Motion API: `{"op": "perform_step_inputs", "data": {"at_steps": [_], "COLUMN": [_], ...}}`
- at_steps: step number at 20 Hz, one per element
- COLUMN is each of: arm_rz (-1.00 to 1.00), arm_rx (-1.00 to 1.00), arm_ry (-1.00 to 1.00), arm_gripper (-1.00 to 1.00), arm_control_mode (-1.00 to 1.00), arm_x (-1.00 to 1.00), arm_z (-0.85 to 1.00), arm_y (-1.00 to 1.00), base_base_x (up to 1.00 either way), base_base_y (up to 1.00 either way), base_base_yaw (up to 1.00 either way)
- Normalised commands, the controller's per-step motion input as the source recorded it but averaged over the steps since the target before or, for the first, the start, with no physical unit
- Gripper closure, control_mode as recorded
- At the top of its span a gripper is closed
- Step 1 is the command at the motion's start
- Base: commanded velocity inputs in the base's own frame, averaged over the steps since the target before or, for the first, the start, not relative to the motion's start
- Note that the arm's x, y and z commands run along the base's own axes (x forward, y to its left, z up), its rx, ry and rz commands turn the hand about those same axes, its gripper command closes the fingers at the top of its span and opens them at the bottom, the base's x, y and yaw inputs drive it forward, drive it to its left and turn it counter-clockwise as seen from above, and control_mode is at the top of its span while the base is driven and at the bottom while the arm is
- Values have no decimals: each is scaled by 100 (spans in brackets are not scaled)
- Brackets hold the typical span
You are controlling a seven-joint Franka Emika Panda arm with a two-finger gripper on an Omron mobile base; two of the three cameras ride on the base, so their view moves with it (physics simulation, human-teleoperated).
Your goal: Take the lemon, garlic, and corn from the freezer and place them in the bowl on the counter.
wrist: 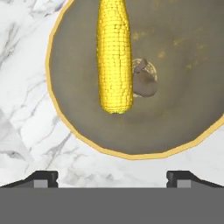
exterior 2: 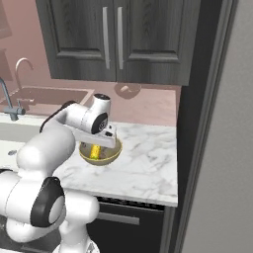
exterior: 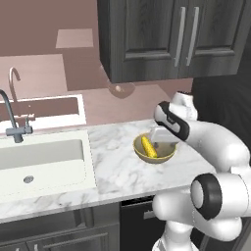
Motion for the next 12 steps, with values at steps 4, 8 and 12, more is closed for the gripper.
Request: {"op": "perform_step_inputs", "data": {"at_steps": [4, 8, 12], "arm_rz": [0, 0, 0], "arm_rx": [-9, -17, -9], "arm_ry": [-11, -26, -4], "arm_gripper": [-100, -100, -100], "arm_control_mode": [-100, -100, -100], "arm_x": [-45, -28, -22], "arm_z": [16, 0, 25], "arm_y": [-3, 11, 16], "base_base_x": [0, 0, 0], "base_base_y": [0, 0, 0], "base_base_yaw": [0, 0, 0]}}
